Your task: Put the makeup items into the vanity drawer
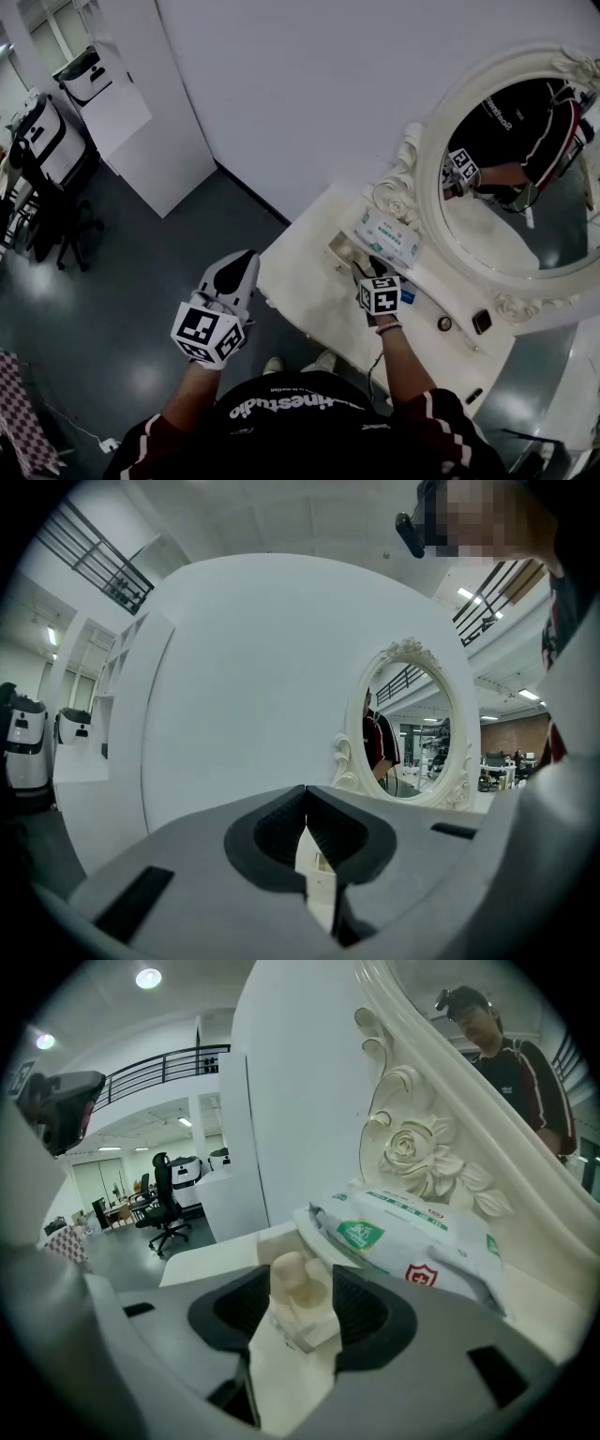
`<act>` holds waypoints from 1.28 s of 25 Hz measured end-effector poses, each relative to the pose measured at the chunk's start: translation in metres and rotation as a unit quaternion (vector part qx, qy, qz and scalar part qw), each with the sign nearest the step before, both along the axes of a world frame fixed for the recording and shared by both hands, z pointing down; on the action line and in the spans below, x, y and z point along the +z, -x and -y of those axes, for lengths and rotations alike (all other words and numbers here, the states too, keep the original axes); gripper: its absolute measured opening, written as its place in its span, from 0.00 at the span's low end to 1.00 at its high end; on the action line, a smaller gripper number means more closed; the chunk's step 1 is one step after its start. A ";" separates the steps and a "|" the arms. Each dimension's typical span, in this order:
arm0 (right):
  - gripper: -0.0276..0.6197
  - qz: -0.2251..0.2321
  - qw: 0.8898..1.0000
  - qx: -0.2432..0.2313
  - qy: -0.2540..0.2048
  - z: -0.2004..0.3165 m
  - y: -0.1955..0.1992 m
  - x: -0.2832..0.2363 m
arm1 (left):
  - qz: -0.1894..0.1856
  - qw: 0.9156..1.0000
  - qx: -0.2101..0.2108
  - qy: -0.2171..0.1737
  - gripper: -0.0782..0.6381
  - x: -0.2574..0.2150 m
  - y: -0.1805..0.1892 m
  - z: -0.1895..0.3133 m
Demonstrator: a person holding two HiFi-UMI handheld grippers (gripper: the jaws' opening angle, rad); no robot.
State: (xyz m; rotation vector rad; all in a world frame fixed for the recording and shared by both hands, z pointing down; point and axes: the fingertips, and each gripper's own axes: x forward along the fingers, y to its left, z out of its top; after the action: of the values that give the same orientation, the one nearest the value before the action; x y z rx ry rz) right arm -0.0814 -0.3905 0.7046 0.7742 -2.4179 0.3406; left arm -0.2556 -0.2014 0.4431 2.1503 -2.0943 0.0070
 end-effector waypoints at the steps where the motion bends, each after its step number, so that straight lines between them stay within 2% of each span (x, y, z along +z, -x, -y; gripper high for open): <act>1: 0.36 0.003 1.000 0.002 0.000 0.000 -0.002 -0.002 | 0.000 1.000 0.002 0.000 0.12 0.000 -0.002 0.001; 9: 0.35 0.021 0.999 0.024 -0.008 -0.001 -0.019 -0.022 | -0.002 1.000 0.021 -0.008 0.12 -0.004 -0.014 0.014; 18: 0.34 0.026 0.997 0.064 -0.019 0.003 -0.064 -0.034 | -0.008 0.998 0.055 -0.013 0.12 -0.004 -0.044 0.032; 25: 0.34 0.023 0.993 0.114 -0.016 -0.002 -0.122 -0.036 | -0.013 0.994 0.103 -0.016 0.12 -0.005 -0.084 0.055; 32: 0.34 0.023 0.983 0.182 -0.023 -0.010 -0.199 -0.041 | -0.019 0.985 0.169 -0.025 0.12 -0.002 -0.141 0.079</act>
State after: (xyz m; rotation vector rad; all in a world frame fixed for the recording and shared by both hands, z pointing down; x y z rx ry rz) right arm 0.1179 -0.3809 0.6635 1.2448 -2.3265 0.4490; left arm -0.1150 -0.2808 0.4408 2.4868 -1.7014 -0.0504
